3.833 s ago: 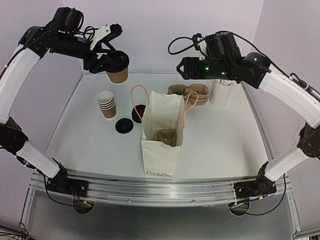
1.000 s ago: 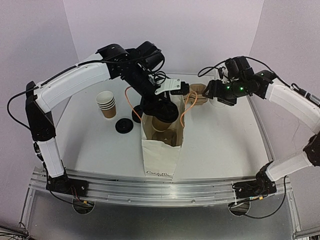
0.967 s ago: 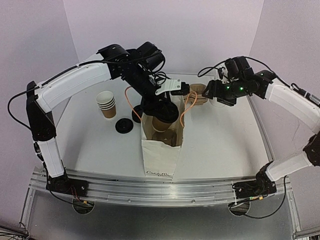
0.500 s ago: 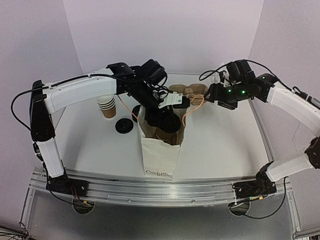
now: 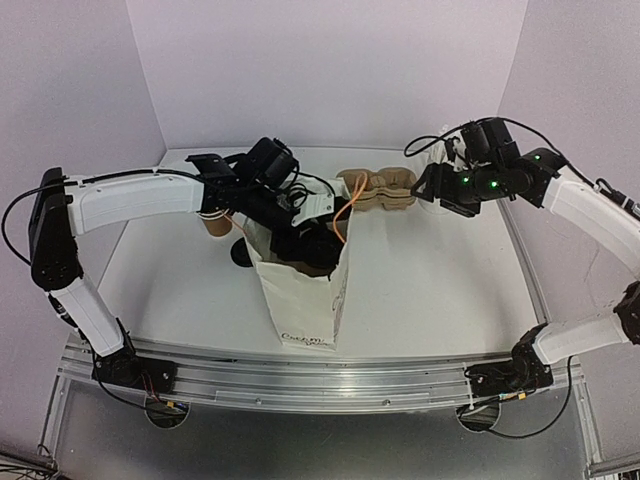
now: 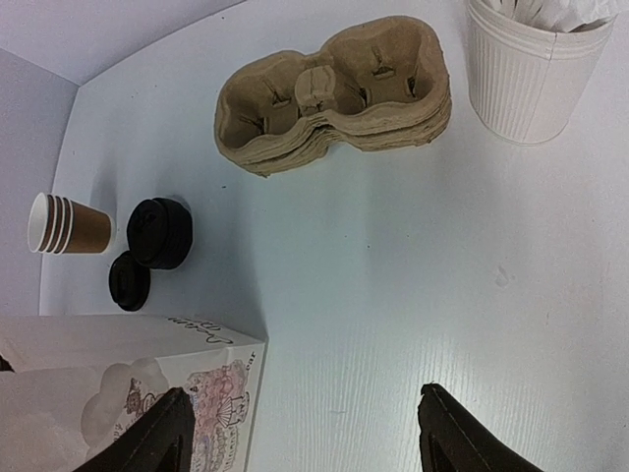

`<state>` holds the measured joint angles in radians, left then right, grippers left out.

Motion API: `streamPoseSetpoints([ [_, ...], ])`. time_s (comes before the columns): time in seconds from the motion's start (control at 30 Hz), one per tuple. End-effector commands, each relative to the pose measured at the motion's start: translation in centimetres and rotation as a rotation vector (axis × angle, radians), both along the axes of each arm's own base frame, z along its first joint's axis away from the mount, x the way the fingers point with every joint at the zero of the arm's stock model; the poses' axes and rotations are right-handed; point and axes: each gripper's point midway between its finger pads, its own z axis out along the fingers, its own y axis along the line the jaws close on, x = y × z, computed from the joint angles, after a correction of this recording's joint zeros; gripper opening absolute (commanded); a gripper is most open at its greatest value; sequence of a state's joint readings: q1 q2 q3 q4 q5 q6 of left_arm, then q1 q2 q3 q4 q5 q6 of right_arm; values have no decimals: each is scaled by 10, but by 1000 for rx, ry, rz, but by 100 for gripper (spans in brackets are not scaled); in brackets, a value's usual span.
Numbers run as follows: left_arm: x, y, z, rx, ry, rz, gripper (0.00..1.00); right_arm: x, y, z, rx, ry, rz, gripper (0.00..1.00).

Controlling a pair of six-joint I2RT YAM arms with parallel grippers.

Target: Pack the takeout coffee

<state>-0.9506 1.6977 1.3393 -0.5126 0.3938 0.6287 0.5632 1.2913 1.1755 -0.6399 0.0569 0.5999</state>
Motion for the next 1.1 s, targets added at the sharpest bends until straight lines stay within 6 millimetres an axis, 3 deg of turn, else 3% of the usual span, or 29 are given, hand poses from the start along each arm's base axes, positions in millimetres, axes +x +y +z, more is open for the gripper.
streamPoseSetpoints([
  [0.0,-7,-11,7,-43,-15,-61,32,1,-4,14,12,-44,-20,74],
  [0.2,-7,-6,-31,71,5,-81,29,1,-4,20,15,-60,-10,74],
  [0.83,-30,25,-92,264,65,-195,27,-6,-15,34,-1,-120,-14,74],
  [1.07,-40,23,-106,233,126,-187,27,-11,-18,36,-6,-120,-8,74],
])
